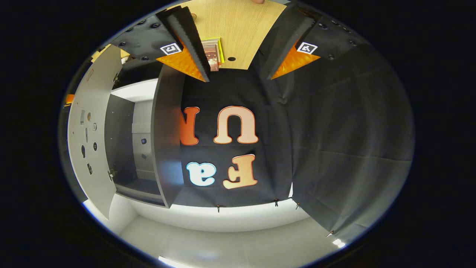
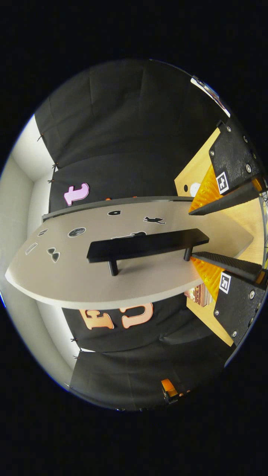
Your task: Open the cabinet door with the right hand, grasp the bottle in the cabinet with the left hand and place it on the coaster, then close the cabinet door with the right hand.
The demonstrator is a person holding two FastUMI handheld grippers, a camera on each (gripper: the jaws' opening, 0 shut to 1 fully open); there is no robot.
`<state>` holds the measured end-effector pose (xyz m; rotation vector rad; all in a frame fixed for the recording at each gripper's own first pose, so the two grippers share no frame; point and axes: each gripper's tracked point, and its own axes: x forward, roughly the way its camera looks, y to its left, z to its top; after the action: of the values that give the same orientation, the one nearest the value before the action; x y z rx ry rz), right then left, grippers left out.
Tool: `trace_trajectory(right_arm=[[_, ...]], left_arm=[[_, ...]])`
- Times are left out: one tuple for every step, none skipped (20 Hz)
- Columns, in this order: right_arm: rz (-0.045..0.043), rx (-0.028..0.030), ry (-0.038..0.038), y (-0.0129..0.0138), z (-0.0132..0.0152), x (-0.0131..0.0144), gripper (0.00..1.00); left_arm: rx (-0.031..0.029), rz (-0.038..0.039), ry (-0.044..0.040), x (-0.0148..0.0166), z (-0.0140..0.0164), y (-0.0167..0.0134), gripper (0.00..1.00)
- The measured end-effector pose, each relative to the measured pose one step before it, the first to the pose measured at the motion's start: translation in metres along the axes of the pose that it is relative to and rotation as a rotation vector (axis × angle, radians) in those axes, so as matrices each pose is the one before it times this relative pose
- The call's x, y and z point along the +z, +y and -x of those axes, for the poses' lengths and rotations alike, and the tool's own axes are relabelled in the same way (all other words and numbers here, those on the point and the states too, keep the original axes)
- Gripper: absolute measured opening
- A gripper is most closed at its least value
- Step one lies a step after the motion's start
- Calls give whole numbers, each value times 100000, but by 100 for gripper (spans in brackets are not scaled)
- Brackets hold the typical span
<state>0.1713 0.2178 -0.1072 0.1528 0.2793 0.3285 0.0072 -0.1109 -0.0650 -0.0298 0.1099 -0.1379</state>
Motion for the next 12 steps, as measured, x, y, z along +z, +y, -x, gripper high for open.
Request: trace_trajectory(right_arm=[[-326,69,-66,119,-269,-18,62],[-17,374,84,195,-259,-13,62],[173,755,246,272,-213,-71,62],[63,1055,-51,355,-77,38,62],[33,1160,-4,335,-209,17,62],[-105,1205,-70,401,-262,36,62],[88,937,-31,347,-324,7,62],[540,487,-168,277,-421,1,62],[1136,153,-483,29,-277,150,62],[1508,199,-394,134,-281,63,72],[1425,242,-379,178,-196,-45,64],[1161,-437,-167,82,-223,15,65]], left_arm=[[232,113,112,30,-18,447,96],[550,-304,-109,81,61,474,99],[555,-378,-197,81,-23,408,97],[465,-314,-157,-67,-24,530,94],[467,-275,-58,-182,-131,420,97],[514,-321,14,-65,13,488,96],[619,-297,64,-104,93,544,96],[690,-317,159,-82,14,485,94],[542,-83,37,22,8,610,99],[425,56,-88,52,-50,508,98],[437,255,22,-64,6,481,97],[666,317,152,-19,7,527,96]])
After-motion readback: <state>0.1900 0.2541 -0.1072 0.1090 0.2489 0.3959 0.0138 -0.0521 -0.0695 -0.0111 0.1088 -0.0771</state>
